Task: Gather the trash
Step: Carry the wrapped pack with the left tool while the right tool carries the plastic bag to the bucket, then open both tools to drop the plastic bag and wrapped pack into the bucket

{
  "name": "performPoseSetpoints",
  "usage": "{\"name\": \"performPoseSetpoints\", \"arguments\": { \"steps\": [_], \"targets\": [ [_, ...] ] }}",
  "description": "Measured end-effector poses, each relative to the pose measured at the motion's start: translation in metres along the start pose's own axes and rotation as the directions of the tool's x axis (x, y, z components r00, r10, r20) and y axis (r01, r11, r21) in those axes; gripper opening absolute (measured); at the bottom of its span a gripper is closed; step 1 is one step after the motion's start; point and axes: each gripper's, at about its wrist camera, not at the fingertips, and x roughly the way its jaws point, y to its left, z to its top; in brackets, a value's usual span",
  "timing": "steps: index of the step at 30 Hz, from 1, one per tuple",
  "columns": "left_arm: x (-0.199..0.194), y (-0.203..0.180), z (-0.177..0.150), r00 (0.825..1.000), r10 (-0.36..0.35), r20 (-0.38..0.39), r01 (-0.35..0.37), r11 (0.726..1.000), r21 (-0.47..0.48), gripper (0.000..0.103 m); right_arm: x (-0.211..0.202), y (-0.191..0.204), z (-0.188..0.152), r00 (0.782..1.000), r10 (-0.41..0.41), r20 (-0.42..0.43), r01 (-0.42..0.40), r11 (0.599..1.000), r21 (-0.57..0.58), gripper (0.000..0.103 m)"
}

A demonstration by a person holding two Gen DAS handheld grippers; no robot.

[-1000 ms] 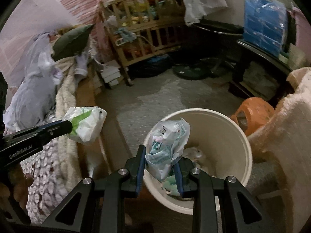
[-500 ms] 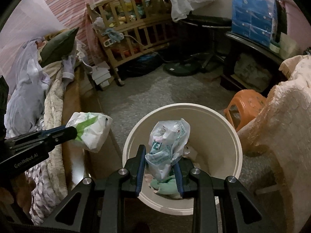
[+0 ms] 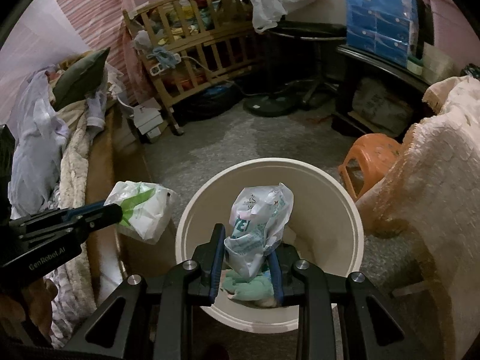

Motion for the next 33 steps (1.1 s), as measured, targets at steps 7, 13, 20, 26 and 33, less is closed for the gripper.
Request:
{"name": "performPoseSetpoints", "arguments": {
  "steps": [7, 13, 20, 26, 33],
  "targets": [
    [0.012, -0.013, 0.002, 1.0, 0.016, -0.015, -0.016, 0.999, 0.04, 0.015, 0.003, -0.013, -0.003, 1.0, -0.015, -0.01, 0.015, 1.0, 0.023, 0.026],
    [0.023, -0.02, 0.005, 0.999, 0.024, -0.028, -0.022, 0.998, 0.056, 0.015, 0.007, -0.02, -0.005, 1.0, -0.021, -0.02, 0.022, 0.999, 0.036, 0.026],
    [0.032, -0.025, 0.005, 0.998, 0.019, -0.055, -0.015, 0.997, 0.069, 0.016, 0.014, -0.026, -0.004, 0.999, -0.03, -0.029, 0.032, 0.998, 0.052, 0.026],
    [0.038, -0.025, 0.005, 0.998, 0.001, -0.055, 0.002, 0.999, 0.054, 0.018, 0.018, -0.023, -0.003, 0.998, -0.049, -0.027, 0.05, 0.998, 0.047, 0.026],
    [0.03, -0.02, 0.005, 1.0, -0.016, -0.018, 0.016, 1.0, 0.027, 0.047, 0.024, -0.027, -0.005, 0.997, -0.065, -0.032, 0.068, 0.994, 0.081, 0.04]
  ]
}}
